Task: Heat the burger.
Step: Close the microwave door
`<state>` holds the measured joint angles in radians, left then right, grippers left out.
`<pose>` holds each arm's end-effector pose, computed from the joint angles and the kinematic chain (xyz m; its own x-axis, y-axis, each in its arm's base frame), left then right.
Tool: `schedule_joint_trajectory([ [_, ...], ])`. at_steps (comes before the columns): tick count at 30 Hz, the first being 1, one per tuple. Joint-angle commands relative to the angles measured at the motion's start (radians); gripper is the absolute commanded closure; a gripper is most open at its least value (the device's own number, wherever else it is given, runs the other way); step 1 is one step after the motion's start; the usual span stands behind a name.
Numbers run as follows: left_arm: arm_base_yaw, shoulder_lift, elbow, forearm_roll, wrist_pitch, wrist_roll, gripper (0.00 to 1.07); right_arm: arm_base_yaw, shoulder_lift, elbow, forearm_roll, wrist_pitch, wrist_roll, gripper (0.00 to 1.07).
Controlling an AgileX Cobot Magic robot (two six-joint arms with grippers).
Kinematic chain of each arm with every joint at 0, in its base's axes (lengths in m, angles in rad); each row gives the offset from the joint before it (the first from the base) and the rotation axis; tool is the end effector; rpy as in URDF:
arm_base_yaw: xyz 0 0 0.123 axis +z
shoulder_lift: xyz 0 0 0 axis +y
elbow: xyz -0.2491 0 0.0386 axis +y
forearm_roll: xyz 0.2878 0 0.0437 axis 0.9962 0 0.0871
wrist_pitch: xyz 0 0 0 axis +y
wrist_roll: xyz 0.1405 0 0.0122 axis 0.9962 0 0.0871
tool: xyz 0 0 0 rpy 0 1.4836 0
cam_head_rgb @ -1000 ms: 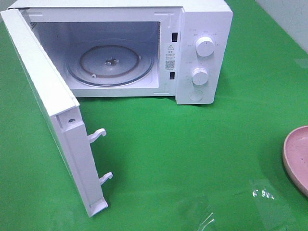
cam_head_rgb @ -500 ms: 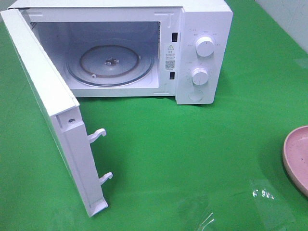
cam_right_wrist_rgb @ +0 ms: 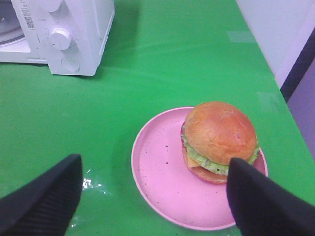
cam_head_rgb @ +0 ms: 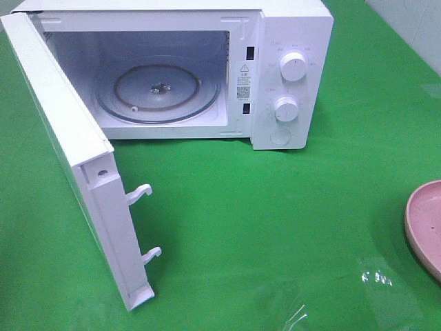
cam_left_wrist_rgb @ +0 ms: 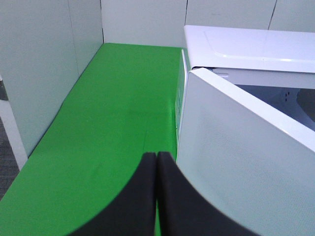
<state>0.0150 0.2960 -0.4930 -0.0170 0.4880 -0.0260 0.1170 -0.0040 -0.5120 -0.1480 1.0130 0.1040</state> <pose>0.1848 0.0016 0.3032 -0.2018 -0.0440 -0.9784 -0.0155 0.9990 -0.0418 0.1094 -0.0049 0.2854 -0.3911 -0.0207 -0.9201 0.0083 0.9996 -0.0261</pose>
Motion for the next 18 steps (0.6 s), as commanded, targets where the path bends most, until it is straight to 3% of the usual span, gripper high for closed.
schedule_joint_trajectory([
  [1,0.003,0.043,0.035,0.001,-0.143,-0.001,1.07,-0.004,-0.025,0.005,0.005,-0.010,-0.007,0.31],
  [2,0.003,0.081,0.072,-0.006,-0.260,-0.002,1.07,-0.004,-0.025,0.005,0.005,-0.010,-0.007,0.31],
  [3,0.003,0.081,0.072,-0.006,-0.260,-0.002,1.07,-0.004,-0.025,0.005,0.005,-0.010,-0.007,0.31],
  [9,0.003,0.192,0.230,-0.024,-0.637,-0.005,1.07,-0.004,-0.025,0.005,0.005,-0.010,-0.007,0.31],
  [18,0.003,0.376,0.345,-0.021,-0.907,-0.008,1.07,-0.004,-0.025,0.005,0.005,-0.010,-0.007,0.31],
])
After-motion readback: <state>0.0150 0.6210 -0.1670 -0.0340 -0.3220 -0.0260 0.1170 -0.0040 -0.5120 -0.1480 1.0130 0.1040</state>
